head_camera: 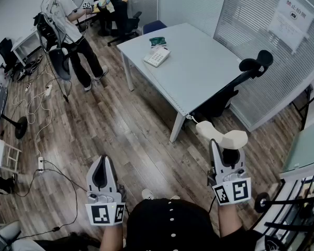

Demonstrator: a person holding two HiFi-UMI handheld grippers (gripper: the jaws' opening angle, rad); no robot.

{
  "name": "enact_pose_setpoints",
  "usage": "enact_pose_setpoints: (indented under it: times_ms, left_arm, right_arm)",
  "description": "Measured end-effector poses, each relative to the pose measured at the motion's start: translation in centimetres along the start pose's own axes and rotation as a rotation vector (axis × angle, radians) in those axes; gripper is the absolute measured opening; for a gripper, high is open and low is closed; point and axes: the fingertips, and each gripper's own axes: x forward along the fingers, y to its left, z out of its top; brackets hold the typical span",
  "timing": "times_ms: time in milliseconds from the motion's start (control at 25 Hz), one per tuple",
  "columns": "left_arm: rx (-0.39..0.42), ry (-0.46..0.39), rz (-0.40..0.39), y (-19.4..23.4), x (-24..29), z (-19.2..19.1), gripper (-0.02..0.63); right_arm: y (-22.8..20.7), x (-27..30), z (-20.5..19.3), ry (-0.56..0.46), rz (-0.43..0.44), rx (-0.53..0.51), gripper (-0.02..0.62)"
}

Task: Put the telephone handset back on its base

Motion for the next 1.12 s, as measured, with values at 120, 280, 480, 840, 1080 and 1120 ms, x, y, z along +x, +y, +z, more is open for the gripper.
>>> enact_pose_setpoints:
  times_ms: [120, 280, 480, 840, 1080, 1120]
  left_arm:
    - [0.002, 0.003, 0.004, 0.0, -0.2, -0.1, 0.015]
    - [-0.003, 0.004, 0.005, 0.0, -0.2, -0.2, 0.015]
    - [-0.004, 0.004, 0.004, 0.0, 0.0, -0.1, 0.015]
    - [-0.006, 0.004, -0.002, 0.7, 0.4, -0.2, 0.015]
    - [-0.009, 0.001, -0.013, 1.7, 0.5, -0.3, 0.015]
    - [-0.008, 0.000, -0.016, 2.0, 0.5, -0.3, 0.015]
  right_arm:
    - [0.1, -0.2, -0.1, 0.000, 0.003, -0.001, 0.235]
    - [0.1, 0.0, -0.1, 0.000, 0.006, -0.002, 0.235]
    - [0.0, 0.3, -0.2, 0.005, 0.007, 0.000, 0.235]
    - [0.6, 0.9, -0.6, 0.003, 0.003, 0.018, 0.235]
    - [1.5, 1.6, -0.7, -0.001, 0.000, 0.012, 0.235]
    - [1.7, 1.7, -0.8, -0.002, -0.001, 0.010, 0.235]
